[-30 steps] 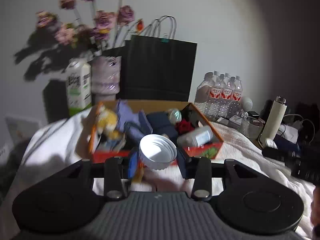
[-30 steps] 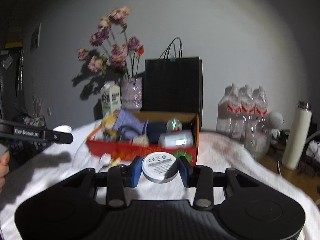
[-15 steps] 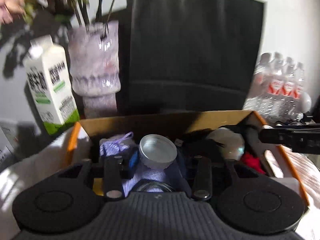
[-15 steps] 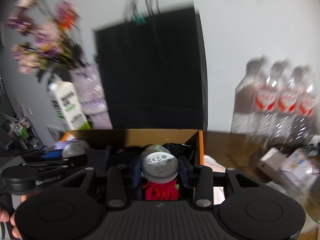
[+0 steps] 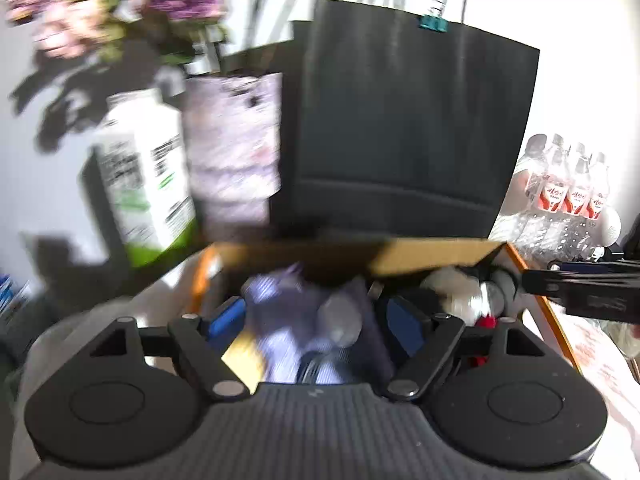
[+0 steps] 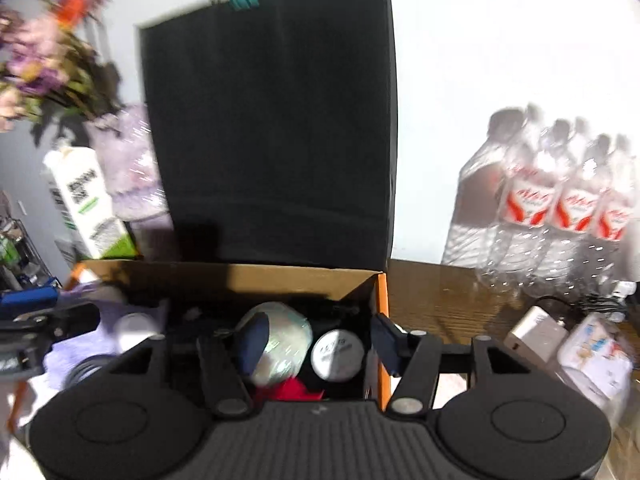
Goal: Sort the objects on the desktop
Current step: 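Carry the lid and disc into the red box and open both tools, then withdraw both tools from the box over the towel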
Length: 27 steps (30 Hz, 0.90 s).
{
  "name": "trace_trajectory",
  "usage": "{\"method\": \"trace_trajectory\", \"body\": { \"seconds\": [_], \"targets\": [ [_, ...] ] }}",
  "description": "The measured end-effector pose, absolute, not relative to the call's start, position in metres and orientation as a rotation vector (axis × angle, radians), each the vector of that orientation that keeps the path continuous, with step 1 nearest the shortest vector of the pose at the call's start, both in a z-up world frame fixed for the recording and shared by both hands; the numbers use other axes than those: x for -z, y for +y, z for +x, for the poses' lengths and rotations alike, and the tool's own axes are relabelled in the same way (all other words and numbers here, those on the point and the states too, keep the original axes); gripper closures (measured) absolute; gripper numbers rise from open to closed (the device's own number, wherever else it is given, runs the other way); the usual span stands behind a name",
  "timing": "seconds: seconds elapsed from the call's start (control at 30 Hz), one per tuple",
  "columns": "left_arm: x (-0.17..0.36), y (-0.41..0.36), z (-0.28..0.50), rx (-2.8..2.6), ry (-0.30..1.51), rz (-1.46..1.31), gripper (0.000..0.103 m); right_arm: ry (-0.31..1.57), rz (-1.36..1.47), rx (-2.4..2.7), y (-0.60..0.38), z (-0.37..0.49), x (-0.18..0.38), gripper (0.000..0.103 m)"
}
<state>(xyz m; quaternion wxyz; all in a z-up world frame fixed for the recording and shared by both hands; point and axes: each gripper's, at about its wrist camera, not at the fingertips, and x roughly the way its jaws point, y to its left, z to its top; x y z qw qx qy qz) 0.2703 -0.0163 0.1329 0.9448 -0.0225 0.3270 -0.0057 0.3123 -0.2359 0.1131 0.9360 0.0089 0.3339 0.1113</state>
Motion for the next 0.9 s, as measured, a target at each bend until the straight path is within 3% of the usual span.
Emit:
{"method": "trace_trajectory", "body": {
  "seconds": [0.33, 0.53, 0.63, 0.9],
  "targets": [
    [-0.129, 0.006, 0.077, 0.129, 0.700, -0.044, 0.017, 0.571, 0.008, -0.355, -0.243, 0.101, -0.111, 0.019],
    [-0.124, 0.015, -0.019, 0.110, 0.713, -0.131, 0.016, 0.568, 0.013, -0.377, -0.246, -0.012, -0.081, 0.018],
    [-0.119, 0.009, -0.052, 0.118, 0.658, -0.128, 0.009, 0.579, 0.001, -0.389, -0.246, -0.050, -0.067, 0.017],
    [-0.077, -0.021, -0.078, 0.166, 0.617, -0.075, 0.006, 0.547, -0.052, -0.362, -0.247, -0.104, -0.026, 0.017]
  ]
}}
